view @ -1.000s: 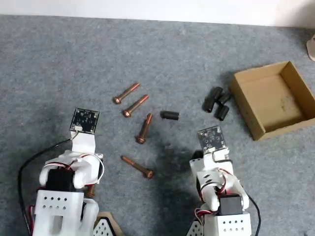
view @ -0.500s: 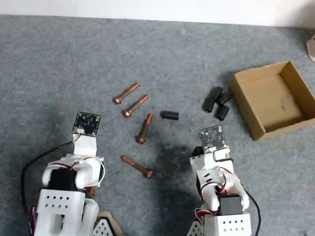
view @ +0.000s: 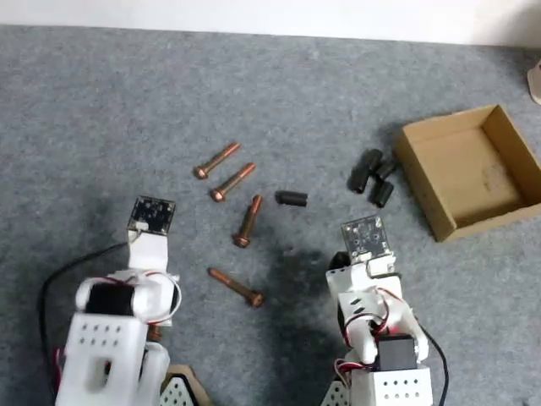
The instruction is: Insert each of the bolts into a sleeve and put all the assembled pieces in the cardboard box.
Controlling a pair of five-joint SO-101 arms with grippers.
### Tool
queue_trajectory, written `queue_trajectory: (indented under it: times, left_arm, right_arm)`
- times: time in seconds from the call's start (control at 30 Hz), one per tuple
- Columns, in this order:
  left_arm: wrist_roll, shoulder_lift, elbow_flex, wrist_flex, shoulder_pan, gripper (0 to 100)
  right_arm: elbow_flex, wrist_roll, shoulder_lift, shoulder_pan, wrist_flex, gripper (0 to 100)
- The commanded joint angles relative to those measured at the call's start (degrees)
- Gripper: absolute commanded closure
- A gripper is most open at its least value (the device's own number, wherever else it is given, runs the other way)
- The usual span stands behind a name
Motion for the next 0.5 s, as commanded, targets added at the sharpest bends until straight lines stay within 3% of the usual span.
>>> queue_trajectory:
  times: [0.0, 0.23, 0.47]
  left_arm:
    - [0.1, 10.9, -5.6, -1.0, 0.7, 98]
    - [-0.1, 29.1, -12.6, -2.3, 0.9, 98]
    - [0.0, 30.2, -15.2, -2.2, 1.0, 87]
  right_arm:
    - [5.9, -0.5, -0.6, -0.4, -1.1, 98.8]
    - [5.9, -0.3, -0.6, -0.4, -1.1, 98.8]
    - [5.9, -0.2, -0.6, -0.5, -1.1, 98.8]
